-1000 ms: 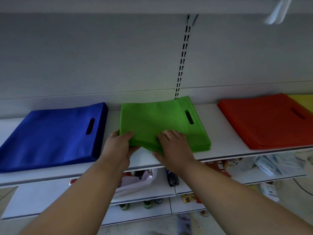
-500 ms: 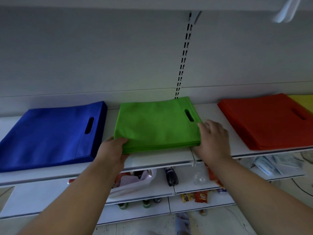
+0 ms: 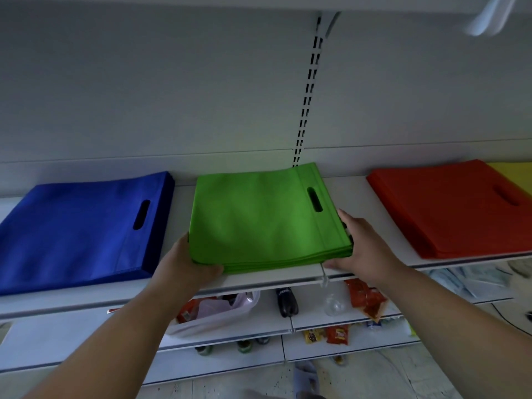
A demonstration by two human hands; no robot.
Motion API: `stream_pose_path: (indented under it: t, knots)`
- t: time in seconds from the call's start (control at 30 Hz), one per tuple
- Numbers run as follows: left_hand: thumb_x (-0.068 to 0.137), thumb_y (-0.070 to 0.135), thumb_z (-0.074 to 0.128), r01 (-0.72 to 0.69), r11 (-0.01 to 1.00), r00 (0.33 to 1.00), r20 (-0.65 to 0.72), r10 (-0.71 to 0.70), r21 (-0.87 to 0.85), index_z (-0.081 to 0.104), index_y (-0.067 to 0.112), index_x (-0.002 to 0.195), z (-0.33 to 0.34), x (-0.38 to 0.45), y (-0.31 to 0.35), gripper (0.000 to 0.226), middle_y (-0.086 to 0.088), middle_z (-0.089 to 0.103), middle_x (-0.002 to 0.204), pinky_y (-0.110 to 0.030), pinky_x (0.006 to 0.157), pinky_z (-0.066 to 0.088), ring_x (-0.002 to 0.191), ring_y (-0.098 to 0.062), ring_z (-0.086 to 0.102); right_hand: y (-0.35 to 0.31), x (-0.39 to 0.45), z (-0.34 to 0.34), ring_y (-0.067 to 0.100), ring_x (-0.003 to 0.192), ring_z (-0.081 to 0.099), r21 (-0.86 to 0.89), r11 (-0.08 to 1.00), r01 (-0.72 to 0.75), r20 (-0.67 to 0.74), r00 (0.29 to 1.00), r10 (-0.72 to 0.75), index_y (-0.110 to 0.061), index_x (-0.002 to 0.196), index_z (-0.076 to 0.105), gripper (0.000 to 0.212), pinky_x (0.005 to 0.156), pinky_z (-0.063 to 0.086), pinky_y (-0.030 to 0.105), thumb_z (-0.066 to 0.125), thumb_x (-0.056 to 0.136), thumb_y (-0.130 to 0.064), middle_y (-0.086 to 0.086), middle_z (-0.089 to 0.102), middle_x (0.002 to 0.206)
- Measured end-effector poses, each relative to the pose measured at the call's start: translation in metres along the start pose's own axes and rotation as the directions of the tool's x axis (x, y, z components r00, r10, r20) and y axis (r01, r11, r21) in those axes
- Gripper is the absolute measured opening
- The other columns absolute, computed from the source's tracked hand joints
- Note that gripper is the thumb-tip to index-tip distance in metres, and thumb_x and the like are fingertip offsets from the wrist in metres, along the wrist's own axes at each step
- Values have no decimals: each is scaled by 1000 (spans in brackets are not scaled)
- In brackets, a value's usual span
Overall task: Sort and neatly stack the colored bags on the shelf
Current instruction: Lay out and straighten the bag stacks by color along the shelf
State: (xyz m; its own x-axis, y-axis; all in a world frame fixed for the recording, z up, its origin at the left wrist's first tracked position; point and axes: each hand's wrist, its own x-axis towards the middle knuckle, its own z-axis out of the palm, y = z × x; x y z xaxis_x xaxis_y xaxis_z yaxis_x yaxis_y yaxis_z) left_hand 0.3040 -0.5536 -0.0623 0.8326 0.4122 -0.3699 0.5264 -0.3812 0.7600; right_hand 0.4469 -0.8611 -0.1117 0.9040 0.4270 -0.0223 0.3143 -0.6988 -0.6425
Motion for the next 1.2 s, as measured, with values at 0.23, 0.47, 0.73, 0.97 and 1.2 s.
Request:
stream_pose_path:
  t: [0.23,0.47,0.73,0.97,1.2]
  knots:
    - [76,6,74,-9,999,1000,20,8,40,49,31,106,1,1,4,47,-5,69,92,-45,85,56,88,-23,66,-5,-8,-1,8,108,45,-2,1000,-7,-32,999,7,-31,154,18,114,90,35,22,90,65,-33,-6,42,122]
    - [89,20,68,66,995,995,77,-60,-71,49,25,133,4,12,-7,48,0,69,102,-33,80,53,91,-20,68,-16,-12,-4,-18,94,52,138,989,-50,-54,997,58,-47,126,34,85,75,41,2,90,66,-24,-29,52,105]
    - [87,63,52,146,984,988,64,-140,-98,48,25,138,-3,22,-9,65,-5,61,129,-52,107,41,117,-29,58,-24,-1,-3,12,126,49,237,927,-292,114,955,272,-20,147,32,98,101,42,25,69,71,-69,-9,47,141]
    - [81,54,65,321,912,947,85,-310,-254,59,8,122,-15,76,0,62,-16,68,116,-51,96,51,103,-35,67,-31,43,-9,30,136,40,293,777,-556,245,830,501,-10,149,33,78,113,30,44,39,94,-65,12,38,152]
    - [93,33,61,294,924,955,43,-293,-243,62,1,112,-14,106,28,38,-25,67,106,-60,90,51,96,-43,67,-49,79,-14,34,140,33,279,783,-556,239,830,505,-8,151,25,70,114,28,48,38,99,-54,17,31,155]
